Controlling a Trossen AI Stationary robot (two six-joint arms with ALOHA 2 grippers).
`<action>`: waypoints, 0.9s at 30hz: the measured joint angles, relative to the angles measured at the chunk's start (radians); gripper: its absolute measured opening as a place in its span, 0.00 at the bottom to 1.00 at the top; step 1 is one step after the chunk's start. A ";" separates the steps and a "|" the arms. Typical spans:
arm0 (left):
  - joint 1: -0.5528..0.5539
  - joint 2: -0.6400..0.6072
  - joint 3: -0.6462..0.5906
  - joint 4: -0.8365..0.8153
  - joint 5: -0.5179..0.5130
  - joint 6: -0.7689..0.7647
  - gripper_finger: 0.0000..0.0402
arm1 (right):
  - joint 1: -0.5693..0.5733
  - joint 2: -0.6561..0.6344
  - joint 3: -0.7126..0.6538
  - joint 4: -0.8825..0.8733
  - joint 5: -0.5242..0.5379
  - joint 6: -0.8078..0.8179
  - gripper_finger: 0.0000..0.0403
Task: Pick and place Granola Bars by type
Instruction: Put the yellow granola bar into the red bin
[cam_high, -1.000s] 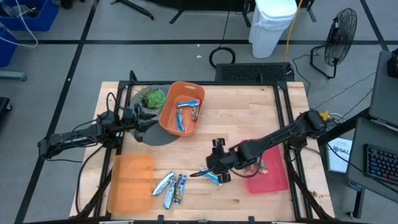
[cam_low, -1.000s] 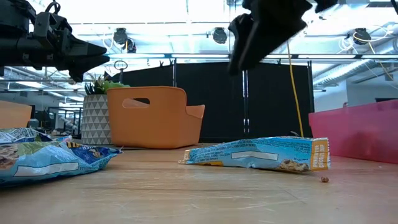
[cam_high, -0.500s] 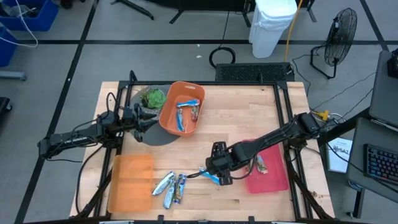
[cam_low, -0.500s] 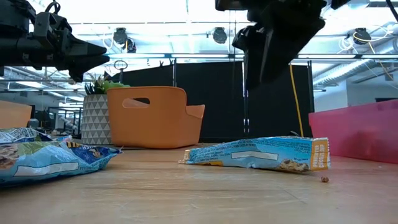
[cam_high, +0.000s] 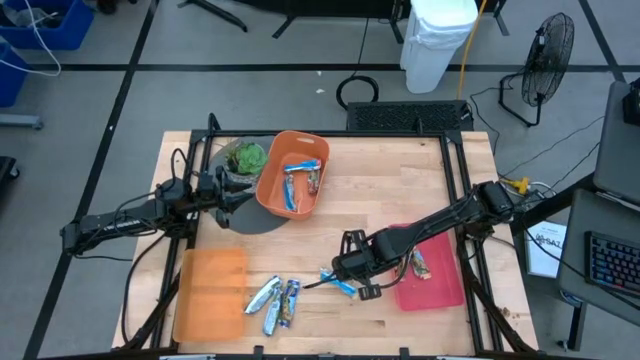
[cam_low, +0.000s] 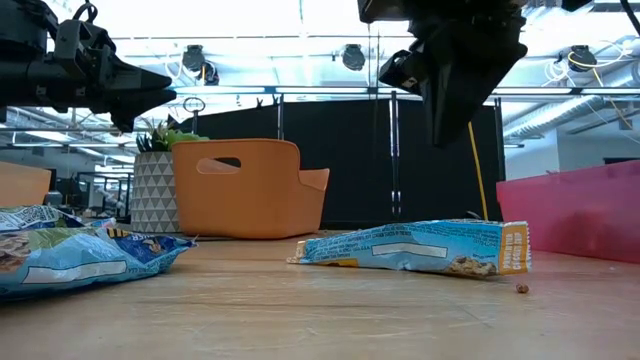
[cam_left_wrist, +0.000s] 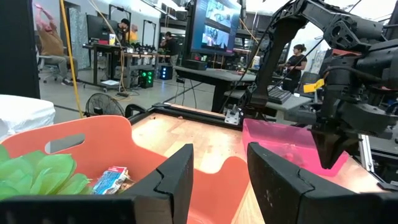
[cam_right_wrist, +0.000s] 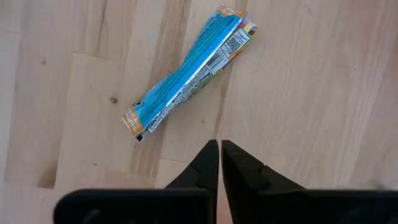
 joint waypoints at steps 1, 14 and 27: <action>0.000 0.000 0.000 0.000 0.000 0.000 0.38 | 0.000 0.000 0.000 0.000 0.000 0.001 0.02; 0.000 0.000 0.000 0.000 0.000 0.000 0.38 | -0.001 0.000 -0.115 0.198 -0.074 0.061 0.00; 0.000 0.000 0.000 0.000 0.000 0.000 0.38 | 0.026 0.000 -0.253 0.341 -0.077 0.151 0.00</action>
